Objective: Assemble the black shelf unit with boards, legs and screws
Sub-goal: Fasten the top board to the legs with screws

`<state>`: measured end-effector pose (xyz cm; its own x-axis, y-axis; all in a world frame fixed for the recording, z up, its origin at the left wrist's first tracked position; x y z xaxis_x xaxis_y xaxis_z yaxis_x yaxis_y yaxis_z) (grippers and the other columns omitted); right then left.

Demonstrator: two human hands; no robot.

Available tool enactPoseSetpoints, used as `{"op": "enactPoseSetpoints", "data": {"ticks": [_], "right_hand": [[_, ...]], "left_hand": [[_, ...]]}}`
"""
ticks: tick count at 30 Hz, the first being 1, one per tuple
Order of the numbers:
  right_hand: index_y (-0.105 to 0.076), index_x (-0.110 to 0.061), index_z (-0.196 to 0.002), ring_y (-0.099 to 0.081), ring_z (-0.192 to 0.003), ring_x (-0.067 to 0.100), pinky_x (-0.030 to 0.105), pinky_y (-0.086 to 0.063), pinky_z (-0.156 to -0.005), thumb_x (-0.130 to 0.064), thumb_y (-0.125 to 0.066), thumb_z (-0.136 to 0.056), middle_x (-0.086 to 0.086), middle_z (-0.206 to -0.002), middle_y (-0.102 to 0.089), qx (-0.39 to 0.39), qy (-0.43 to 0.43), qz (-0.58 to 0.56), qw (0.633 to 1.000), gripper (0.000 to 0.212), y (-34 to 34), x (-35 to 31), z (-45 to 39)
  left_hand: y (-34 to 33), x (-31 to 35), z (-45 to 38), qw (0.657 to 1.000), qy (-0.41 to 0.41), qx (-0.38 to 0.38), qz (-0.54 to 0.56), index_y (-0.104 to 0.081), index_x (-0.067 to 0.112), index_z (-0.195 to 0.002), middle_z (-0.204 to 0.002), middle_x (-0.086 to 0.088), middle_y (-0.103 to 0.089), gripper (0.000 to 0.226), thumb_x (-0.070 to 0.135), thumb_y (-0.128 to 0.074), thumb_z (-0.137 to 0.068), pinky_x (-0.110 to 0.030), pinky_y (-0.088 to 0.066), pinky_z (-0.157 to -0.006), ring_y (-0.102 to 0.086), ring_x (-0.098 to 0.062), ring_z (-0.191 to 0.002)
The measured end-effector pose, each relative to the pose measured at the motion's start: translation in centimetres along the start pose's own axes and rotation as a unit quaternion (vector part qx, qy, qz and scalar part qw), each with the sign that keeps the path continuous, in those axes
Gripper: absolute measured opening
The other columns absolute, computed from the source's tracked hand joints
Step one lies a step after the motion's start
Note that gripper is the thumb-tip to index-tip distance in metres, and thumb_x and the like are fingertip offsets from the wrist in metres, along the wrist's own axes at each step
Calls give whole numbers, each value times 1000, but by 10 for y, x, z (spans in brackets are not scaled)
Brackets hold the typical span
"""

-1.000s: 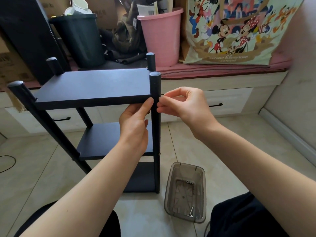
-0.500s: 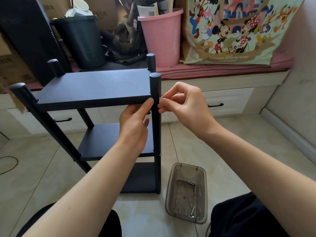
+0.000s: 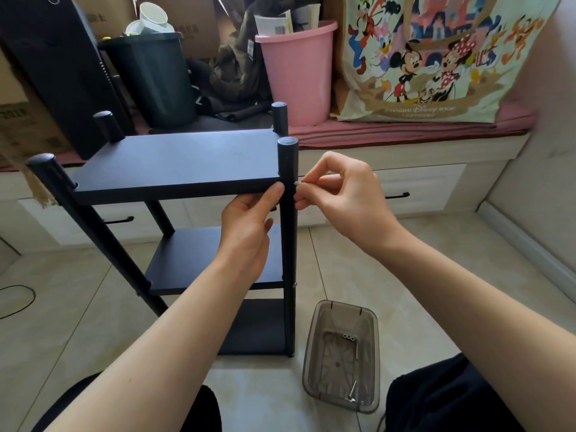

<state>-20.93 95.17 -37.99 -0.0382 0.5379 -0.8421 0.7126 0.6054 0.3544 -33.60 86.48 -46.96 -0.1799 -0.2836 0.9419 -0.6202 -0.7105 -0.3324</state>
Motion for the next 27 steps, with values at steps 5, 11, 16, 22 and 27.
{"op": "enactPoseSetpoints", "data": {"ticks": [5,11,16,22,27], "right_hand": [[-62,-5,-86,-71,-66,4,26,-58,-72,-10,-71,-89,1,-71,-73,8,54,78,995,11,-3,-12,2],[-61,-3,-87,-74,-72,11,34,-60,-78,-6,-68,-90,5,-76,-75,-18,8,8,1000,8,-4,-1,-2],[-62,-3,-87,-74,-70,15,37,-60,-79,-7,-70,-89,7,-75,-75,-27,0,-10,1000,9,-4,2,-4],[-63,-5,-87,-72,-67,8,28,-60,-73,-10,-70,-89,3,-74,-74,-8,31,39,999,9,-6,-5,-4],[-63,-10,-89,-68,-67,8,22,-55,-66,-24,-73,-89,-1,-75,-70,39,44,126,990,18,1,-7,-2]], "left_hand": [[0,2,1,1000,-8,-2,-5,-73,24,-108,-103,8,-74,33,41,-74,-79,-34,-39,-92,-64,-12,-109],[1,-1,-1,1000,-5,-1,-5,-72,25,-106,-102,11,-74,22,36,-72,-87,-33,-39,-90,-64,-10,-107],[2,-1,-2,1000,-4,-1,-4,-72,25,-106,-104,10,-75,20,34,-72,-89,-32,-39,-90,-64,-11,-109],[3,-2,-2,1000,-4,0,-9,-74,27,-101,-98,12,-74,10,32,-71,-92,-33,-40,-90,-65,-8,-102],[3,-2,-1,1000,1,6,3,-73,25,-106,-108,7,-75,18,32,-72,-90,-32,-40,-91,-65,-10,-108]]}}
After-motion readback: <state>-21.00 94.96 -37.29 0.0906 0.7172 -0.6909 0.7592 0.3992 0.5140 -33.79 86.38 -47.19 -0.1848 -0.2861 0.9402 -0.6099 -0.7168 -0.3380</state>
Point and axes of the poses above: each hand's wrist, its own z-axis away from the middle knuckle, its own y-axis out of the back of the hand, x = y × z, the point moved 10 cm from there along -z, towards the middle knuckle
